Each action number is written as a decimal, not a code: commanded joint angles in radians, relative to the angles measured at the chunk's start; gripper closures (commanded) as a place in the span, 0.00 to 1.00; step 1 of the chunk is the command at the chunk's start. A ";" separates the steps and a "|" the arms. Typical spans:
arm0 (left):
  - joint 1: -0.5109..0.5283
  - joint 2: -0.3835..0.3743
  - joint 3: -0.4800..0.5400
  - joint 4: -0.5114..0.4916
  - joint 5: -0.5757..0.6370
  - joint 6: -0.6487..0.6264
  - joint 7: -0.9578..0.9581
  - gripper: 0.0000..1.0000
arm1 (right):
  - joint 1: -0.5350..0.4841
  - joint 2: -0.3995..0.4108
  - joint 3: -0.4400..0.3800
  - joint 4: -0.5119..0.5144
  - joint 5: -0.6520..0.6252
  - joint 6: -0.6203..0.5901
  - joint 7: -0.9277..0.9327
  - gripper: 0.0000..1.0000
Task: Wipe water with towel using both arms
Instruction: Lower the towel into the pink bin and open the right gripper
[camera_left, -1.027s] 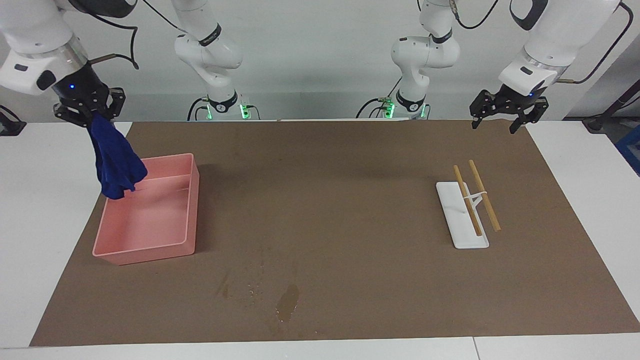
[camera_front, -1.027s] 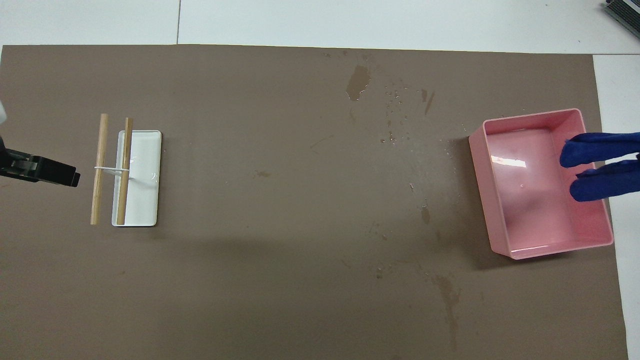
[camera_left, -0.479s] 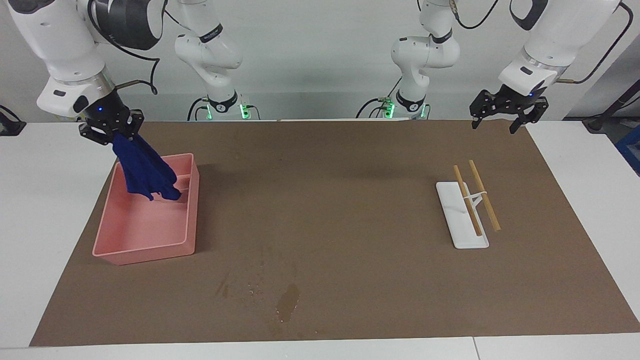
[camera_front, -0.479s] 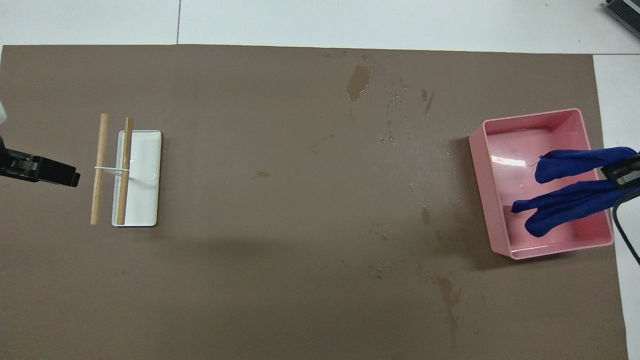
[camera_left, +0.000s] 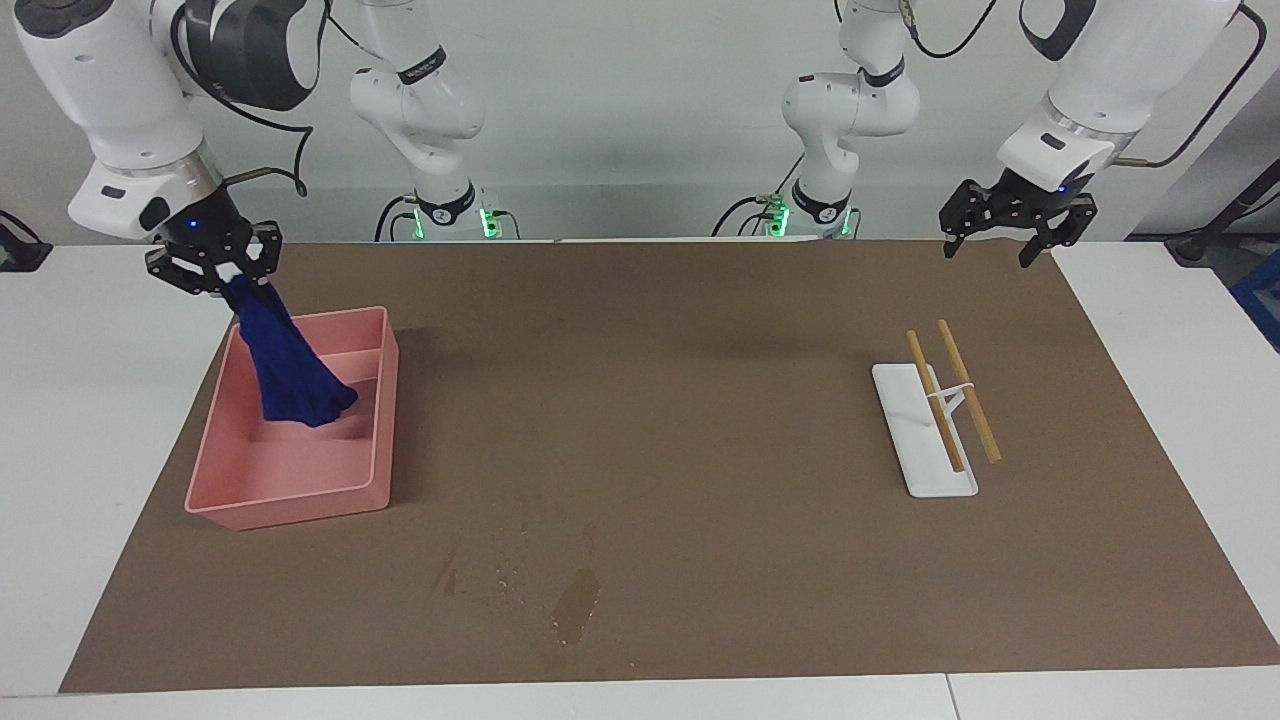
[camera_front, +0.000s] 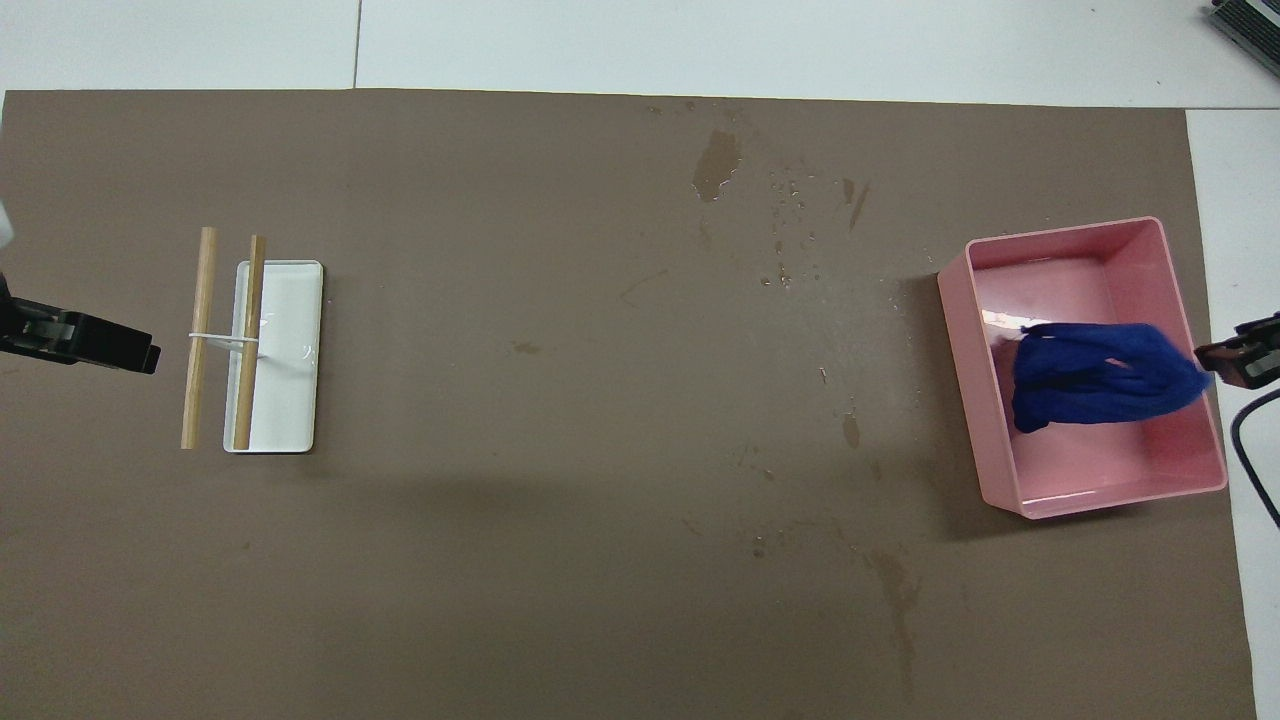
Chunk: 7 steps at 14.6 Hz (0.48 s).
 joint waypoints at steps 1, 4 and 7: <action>-0.015 -0.024 0.009 -0.028 0.023 0.013 -0.003 0.00 | -0.017 -0.022 0.008 -0.019 0.042 0.025 -0.022 0.00; -0.015 -0.026 0.009 -0.028 0.023 0.013 -0.002 0.00 | 0.000 -0.019 0.015 0.024 0.082 -0.007 -0.001 0.00; -0.015 -0.026 0.009 -0.028 0.023 0.013 -0.002 0.00 | 0.067 -0.023 0.017 0.079 0.096 -0.104 0.135 0.00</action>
